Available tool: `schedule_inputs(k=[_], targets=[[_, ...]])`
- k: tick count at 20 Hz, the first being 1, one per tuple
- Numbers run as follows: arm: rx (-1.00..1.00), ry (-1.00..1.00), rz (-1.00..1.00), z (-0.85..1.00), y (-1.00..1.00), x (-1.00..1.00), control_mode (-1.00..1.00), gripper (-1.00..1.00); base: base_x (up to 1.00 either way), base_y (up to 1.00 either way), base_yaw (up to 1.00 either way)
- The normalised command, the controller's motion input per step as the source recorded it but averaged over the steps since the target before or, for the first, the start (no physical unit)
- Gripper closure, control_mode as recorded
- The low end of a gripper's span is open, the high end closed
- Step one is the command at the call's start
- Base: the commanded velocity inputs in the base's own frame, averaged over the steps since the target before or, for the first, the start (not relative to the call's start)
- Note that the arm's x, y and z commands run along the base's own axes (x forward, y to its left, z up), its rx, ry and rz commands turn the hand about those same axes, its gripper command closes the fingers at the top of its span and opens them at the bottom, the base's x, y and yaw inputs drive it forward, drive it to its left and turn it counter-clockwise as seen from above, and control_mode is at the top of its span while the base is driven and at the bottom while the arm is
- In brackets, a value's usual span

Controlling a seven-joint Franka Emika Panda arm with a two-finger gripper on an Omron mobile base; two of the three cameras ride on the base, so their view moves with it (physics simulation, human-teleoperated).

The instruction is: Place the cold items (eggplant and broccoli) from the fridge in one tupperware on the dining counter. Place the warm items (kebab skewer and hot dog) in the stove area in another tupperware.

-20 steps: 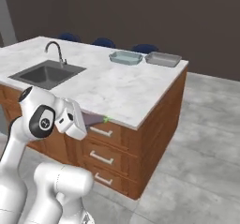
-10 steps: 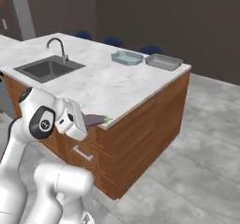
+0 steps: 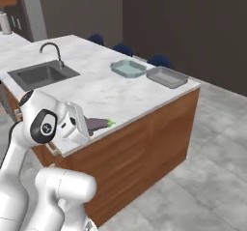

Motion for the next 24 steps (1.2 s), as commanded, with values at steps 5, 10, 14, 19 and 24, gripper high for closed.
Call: schedule_inputs(k=[5,10,14,19,24], targets=[[0.00,0.00,0.00,0.00,0.00,0.00,1.00,1.00,0.38,-1.00,0.42],[0.00,0.00,0.00,0.00,0.00,0.00,1.00,1.00,0.00,-1.00,0.41],[0.00,0.00,0.00,0.00,0.00,0.00,1.00,1.00,0.00,-1.00,0.38],[0.00,0.00,0.00,0.00,0.00,0.00,1.00,1.00,0.00,-1.00,0.40],[0.00,0.00,0.00,0.00,0.00,0.00,1.00,1.00,0.37,-1.00,0.43]])
